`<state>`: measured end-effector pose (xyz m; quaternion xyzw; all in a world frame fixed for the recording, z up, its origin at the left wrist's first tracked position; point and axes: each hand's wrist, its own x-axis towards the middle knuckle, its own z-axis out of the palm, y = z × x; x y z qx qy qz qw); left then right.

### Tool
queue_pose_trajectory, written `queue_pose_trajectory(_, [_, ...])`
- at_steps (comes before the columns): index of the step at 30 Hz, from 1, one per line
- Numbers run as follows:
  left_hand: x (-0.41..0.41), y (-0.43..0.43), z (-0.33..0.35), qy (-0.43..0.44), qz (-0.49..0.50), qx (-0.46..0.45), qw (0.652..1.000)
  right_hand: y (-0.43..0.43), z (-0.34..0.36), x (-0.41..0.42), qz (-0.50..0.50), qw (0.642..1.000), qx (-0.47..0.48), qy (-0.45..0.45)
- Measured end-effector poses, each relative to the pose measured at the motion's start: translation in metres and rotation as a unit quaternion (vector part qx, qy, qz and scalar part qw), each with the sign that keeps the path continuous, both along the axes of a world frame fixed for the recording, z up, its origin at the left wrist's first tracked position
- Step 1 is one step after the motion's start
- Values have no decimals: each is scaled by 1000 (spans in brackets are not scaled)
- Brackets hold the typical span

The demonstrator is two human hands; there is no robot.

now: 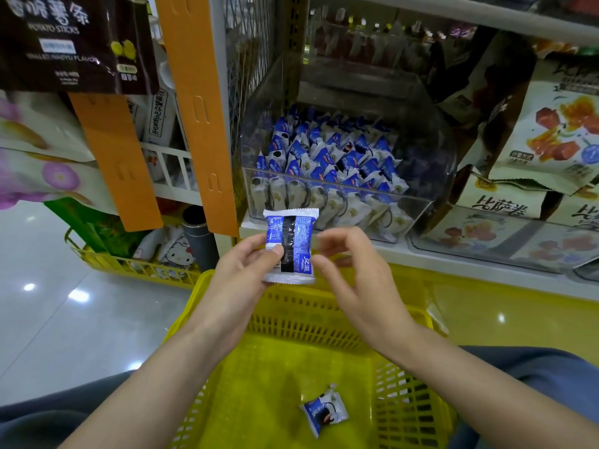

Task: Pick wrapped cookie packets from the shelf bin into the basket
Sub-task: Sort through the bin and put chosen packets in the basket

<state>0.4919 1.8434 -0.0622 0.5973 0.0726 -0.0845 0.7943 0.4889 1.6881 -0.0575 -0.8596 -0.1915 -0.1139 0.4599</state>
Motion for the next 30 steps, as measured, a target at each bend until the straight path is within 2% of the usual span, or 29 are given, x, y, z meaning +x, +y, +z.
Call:
queue_pose_trajectory(1, [0,0,0,-8,-4,2,1000,2,2,1,-21,994,77,78])
queue_pose_trajectory(3, [-1,-3,1,-32,-31,21,999,1,1,5,-5,944,214,249])
queue_pose_trajectory(4, [-1,-5,1,-47,-41,35,997,0,0,6,16,916,252,313])
queue_pose_trajectory(6, [-2,-8,-1,-88,-28,71,993,0,1,6,47,893,266,359])
queue_pose_trajectory(8, [-3,-9,-3,-145,14,152,978,2,3,7,42,892,278,354])
queue_pose_trajectory(10, [-5,-9,-4,-217,44,294,930,5,1,9,13,888,303,346])
queue_pose_trajectory(12, [-8,-9,-6,-260,44,371,891,8,0,9,-9,882,321,346])
queue_pose_trajectory(16, [-7,-5,-11,-270,25,383,883,10,-3,5,11,876,326,356])
queue_pose_trajectory(22, [-3,-1,-14,-271,-14,390,880,9,-8,6,18,891,317,324])
queue_pose_trajectory(27, [-5,0,-19,-273,-8,452,849,13,-16,3,43,926,254,275])
queue_pose_trajectory(30, [-5,2,-15,-294,8,493,819,12,-23,0,50,950,187,244])
